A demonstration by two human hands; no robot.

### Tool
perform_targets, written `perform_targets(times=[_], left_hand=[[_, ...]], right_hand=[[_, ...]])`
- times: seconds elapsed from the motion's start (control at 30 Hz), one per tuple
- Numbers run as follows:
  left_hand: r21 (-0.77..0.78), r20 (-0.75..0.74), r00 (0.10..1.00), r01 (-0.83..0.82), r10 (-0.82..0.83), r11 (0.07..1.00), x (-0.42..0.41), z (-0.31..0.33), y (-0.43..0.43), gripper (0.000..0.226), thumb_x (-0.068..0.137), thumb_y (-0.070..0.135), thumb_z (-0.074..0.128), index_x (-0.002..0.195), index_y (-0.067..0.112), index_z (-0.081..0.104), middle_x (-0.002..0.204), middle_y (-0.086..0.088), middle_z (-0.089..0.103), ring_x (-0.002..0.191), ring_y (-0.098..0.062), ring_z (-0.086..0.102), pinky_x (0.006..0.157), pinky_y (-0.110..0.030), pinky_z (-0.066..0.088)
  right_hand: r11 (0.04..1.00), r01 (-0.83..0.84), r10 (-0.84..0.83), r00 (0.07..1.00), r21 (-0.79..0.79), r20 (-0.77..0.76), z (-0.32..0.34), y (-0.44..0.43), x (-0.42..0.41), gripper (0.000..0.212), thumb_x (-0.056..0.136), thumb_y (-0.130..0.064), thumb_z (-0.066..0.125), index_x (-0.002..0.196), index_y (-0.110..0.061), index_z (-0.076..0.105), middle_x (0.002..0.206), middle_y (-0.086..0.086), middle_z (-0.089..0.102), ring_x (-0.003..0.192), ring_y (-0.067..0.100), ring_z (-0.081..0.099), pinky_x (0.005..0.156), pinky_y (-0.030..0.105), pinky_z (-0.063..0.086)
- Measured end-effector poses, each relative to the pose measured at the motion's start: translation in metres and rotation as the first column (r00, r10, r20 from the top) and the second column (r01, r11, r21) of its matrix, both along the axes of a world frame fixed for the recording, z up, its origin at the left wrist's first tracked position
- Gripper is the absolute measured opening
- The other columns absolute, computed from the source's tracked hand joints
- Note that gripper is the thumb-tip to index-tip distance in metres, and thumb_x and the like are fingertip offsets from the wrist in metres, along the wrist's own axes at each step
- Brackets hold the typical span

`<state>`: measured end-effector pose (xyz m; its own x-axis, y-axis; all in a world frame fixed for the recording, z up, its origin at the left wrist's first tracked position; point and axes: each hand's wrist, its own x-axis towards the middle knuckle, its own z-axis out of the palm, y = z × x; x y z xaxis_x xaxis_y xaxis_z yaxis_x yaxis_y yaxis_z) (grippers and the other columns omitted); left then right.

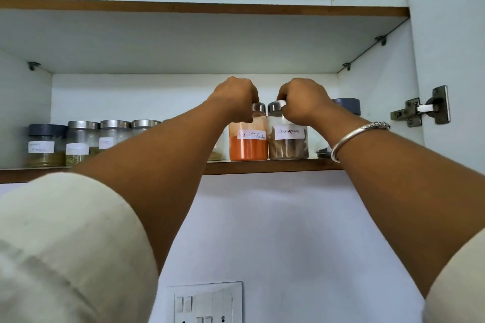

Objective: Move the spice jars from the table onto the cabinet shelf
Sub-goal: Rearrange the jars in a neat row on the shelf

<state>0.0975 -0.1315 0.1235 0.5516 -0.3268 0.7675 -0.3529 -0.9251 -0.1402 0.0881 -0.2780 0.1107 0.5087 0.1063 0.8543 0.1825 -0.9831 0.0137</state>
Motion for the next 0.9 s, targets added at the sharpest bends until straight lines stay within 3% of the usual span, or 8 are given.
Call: perform_targets(times=[0.2,0.33,0.63,0.9], left_hand=[[-0.07,0.006,1.0,0.016,-0.016,0.997,0.029,-0.007,0.0,0.05,0.078,0.014,0.073,0.125,0.014,0.058,0.119,-0.007,0.064,0.104,-0.024,0.059,0.079,-0.027,0.043],[-0.074,-0.021,1.0,0.015,-0.016,0.997,0.047,-0.006,0.007,0.051,0.077,0.009,0.072,0.125,0.016,0.058,0.118,-0.006,0.064,0.104,-0.023,0.058,0.083,-0.029,0.044],[0.046,-0.052,0.998,-0.038,0.041,0.998,0.087,0.0,0.012,0.048,0.085,0.002,0.056,0.13,0.016,0.054,0.125,-0.004,0.061,0.109,-0.023,0.055,0.081,-0.024,0.04],[0.087,-0.124,0.991,-0.046,0.057,0.995,0.109,0.005,0.02,0.051,0.089,0.004,0.054,0.137,0.019,0.046,0.133,-0.003,0.055,0.116,-0.021,0.053,0.084,-0.024,0.039]], right_hand=[[0.999,0.018,-0.018,1.0,-0.045,-0.013,0.001,0.004,0.018,0.029,0.086,-0.016,0.057,0.114,-0.012,0.064,0.121,0.011,0.057,0.108,0.03,0.054,0.08,0.033,0.041],[1.0,0.01,-0.011,0.998,-0.021,-0.061,0.005,0.005,0.03,0.027,0.086,-0.02,0.059,0.111,-0.012,0.066,0.116,0.009,0.064,0.107,0.029,0.056,0.085,0.035,0.046],[0.997,0.05,-0.059,0.987,-0.064,-0.149,0.014,0.013,0.067,0.031,0.086,-0.02,0.057,0.115,-0.01,0.063,0.12,0.008,0.062,0.109,0.027,0.057,0.092,0.037,0.05],[0.987,0.097,-0.122,0.97,-0.124,-0.209,0.019,0.018,0.096,0.034,0.084,-0.023,0.059,0.116,-0.014,0.062,0.121,0.005,0.061,0.104,0.028,0.058,0.087,0.036,0.05]])
